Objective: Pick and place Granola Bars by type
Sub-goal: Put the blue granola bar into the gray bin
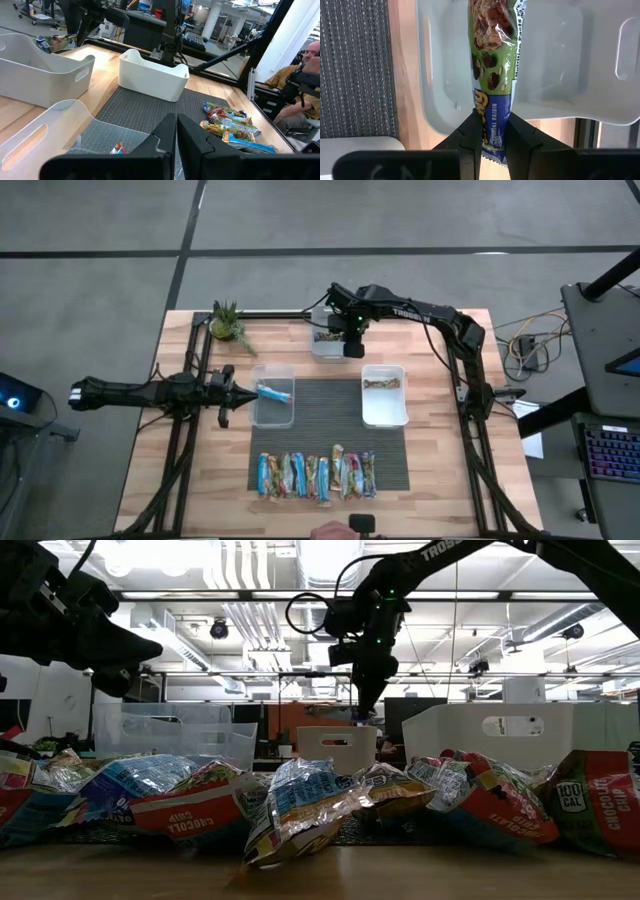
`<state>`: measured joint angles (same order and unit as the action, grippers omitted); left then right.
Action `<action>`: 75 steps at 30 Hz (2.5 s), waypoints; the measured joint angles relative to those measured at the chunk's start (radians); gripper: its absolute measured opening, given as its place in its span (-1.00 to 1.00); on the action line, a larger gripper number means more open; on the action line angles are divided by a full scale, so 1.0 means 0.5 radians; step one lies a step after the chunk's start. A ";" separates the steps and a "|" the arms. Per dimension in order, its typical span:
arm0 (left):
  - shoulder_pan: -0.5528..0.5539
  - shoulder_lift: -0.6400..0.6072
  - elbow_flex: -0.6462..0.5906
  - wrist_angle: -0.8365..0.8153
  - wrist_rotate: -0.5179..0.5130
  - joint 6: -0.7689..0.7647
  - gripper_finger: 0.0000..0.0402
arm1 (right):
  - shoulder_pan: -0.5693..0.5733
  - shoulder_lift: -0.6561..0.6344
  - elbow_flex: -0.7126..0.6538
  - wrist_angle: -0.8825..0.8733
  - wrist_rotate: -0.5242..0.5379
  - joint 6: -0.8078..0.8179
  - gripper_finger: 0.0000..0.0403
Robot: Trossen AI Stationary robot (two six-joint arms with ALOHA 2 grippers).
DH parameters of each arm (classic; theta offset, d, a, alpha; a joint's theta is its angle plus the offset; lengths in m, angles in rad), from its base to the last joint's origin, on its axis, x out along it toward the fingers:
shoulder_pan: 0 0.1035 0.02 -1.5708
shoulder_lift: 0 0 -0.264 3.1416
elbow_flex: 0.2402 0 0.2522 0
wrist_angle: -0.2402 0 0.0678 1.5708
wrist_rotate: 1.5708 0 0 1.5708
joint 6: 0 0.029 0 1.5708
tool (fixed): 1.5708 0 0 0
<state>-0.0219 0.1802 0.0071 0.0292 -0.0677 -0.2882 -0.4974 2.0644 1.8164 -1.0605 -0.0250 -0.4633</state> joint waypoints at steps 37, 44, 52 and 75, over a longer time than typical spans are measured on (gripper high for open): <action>0.001 0.000 0.001 0.000 -0.001 0.000 -1.00 | 0.031 -0.029 -0.081 0.110 -0.113 0.071 -0.51; 0.001 0.000 0.000 0.001 -0.001 0.000 -1.00 | 0.101 -0.177 -0.079 0.049 -0.117 -0.030 -0.90; 0.000 0.000 0.001 0.001 -0.001 0.000 -1.00 | 0.273 -0.421 -0.078 -0.039 -0.128 -0.105 -0.96; 0.000 0.000 0.001 0.001 -0.001 0.000 -1.00 | 1.307 -0.920 -0.098 -0.351 -0.288 -0.499 -0.96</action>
<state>-0.0219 0.1802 0.0074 0.0296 -0.0680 -0.2882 0.1558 1.6045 1.7675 -1.2358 -0.1692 -0.7126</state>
